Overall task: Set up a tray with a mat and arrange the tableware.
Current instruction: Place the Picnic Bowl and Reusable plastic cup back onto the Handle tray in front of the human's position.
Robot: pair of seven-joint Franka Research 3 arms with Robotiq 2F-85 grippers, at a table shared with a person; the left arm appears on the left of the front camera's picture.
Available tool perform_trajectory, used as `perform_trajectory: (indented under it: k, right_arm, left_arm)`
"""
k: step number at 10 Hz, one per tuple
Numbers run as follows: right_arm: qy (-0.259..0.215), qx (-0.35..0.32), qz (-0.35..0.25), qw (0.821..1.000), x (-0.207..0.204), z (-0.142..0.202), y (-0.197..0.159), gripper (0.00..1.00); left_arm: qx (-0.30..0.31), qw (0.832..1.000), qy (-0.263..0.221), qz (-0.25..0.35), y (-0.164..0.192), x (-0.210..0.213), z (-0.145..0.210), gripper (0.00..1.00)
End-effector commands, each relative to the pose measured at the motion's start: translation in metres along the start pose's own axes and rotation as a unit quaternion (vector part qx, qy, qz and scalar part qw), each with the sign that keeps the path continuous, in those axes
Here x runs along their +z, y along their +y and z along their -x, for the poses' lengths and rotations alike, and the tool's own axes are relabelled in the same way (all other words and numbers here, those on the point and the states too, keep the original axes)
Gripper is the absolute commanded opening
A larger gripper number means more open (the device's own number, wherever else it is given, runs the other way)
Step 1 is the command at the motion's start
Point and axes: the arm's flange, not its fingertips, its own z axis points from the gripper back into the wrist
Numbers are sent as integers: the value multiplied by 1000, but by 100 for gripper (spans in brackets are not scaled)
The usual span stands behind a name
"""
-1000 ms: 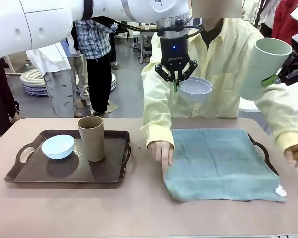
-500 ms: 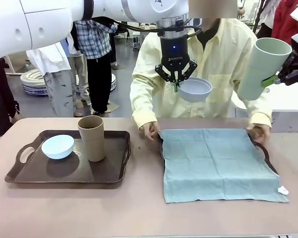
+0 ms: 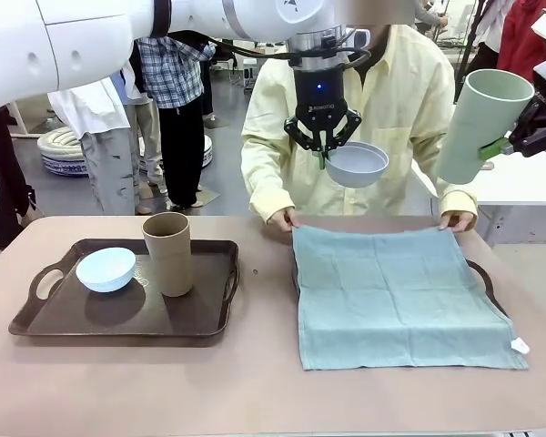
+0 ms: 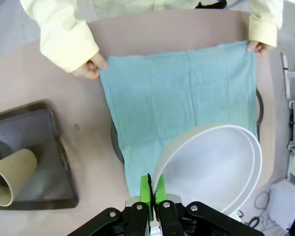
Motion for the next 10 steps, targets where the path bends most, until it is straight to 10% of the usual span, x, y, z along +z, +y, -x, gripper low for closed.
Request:
perform_trajectory:
  k: [1, 8, 9, 10]
  right_arm:
    - [4, 0, 1, 1000, 0, -3, 0, 8]
    - [4, 0, 1, 1000, 0, -3, 0, 8]
    - [0, 0, 0, 1000, 0, 0, 0, 84]
    - [-5, 3, -12, 1000, -7, 10, 0, 84]
  left_arm:
    - [-3, 1000, -8, 0, -2, 4, -2, 0]
    - [-3, 1000, -8, 0, -2, 4, -2, 0]
    - [-3, 1000, -8, 0, -2, 4, -2, 0]
    - [0, 1000, 0, 0, 0, 0, 0, 4]
